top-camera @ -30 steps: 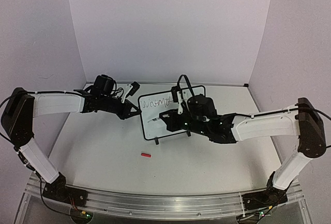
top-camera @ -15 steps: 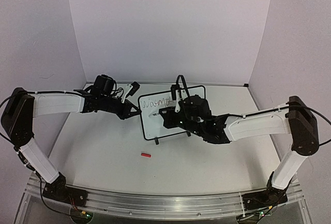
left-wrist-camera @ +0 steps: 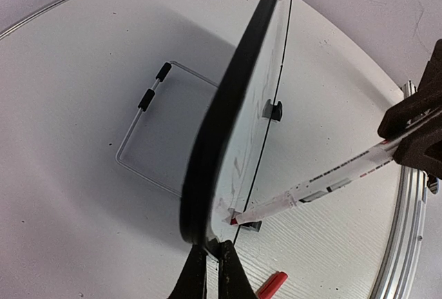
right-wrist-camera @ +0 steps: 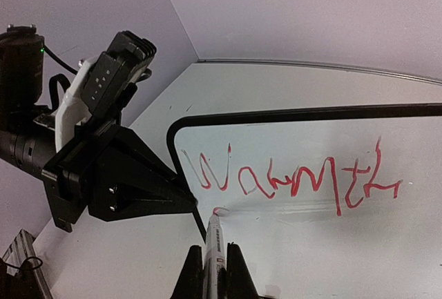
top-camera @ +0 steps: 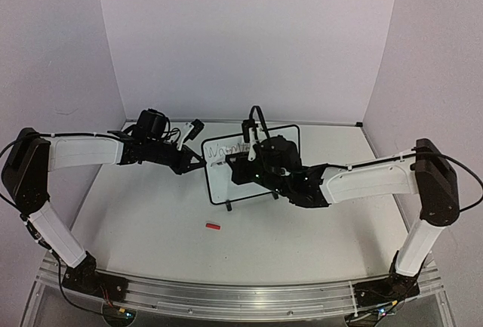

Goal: Write a sentence on the whiteboard

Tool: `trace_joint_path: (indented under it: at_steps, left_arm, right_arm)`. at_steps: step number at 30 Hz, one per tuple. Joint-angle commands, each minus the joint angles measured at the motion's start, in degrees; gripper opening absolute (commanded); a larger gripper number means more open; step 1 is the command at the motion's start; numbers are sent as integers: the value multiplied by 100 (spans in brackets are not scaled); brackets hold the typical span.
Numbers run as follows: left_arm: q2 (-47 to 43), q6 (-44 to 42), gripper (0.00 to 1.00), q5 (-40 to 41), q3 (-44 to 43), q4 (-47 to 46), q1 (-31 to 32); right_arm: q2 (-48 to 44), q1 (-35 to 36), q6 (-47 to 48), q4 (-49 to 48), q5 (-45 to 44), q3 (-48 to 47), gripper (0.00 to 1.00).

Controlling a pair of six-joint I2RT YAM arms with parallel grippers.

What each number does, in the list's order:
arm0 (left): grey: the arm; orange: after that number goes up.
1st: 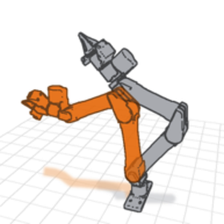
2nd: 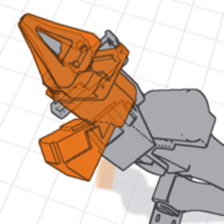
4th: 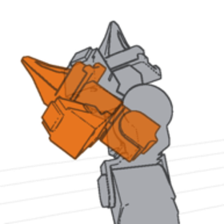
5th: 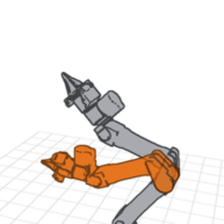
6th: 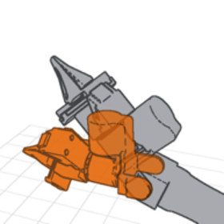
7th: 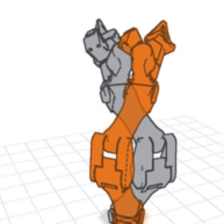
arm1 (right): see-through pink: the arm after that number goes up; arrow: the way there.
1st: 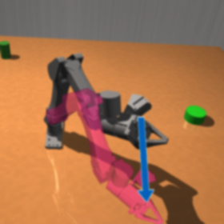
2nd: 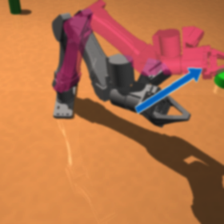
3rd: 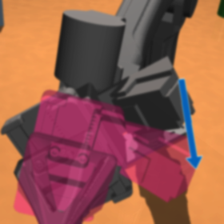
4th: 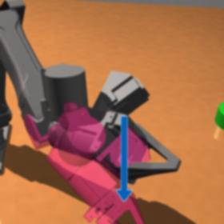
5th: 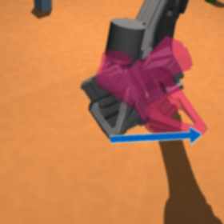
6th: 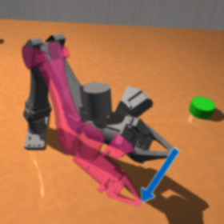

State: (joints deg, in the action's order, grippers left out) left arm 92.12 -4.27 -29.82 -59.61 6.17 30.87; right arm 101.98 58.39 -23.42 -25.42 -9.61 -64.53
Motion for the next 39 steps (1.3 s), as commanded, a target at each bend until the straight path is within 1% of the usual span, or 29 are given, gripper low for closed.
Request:
trace_joint_path:
  at_steps: [1, 14, 24, 28, 34, 39]
  left_arm:
    - [67, -199, 0, 300, -114, 260, 7]
    - [48, -213, 0, 311, -117, 263, 7]
    - [44, -214, 0, 316, -110, 270, 10]
    - [46, -213, 0, 322, -96, 270, 5]
    - [27, -210, 0, 322, -89, 263, 6]
    - [27, -212, 0, 308, -93, 261, 7]
  right_arm:
    - [102, -1, 56, 190, -159, -111, 0]
    - [285, 13, -173, 478, -149, 264, 0]
    - [529, 83, -250, 429, 35, 134, 0]
    - [375, 94, -336, 240, 160, 169, 0]
    - [-203, 115, -387, -58, 119, 507, 0]
    - [-387, 113, -399, -164, 140, 606, 0]
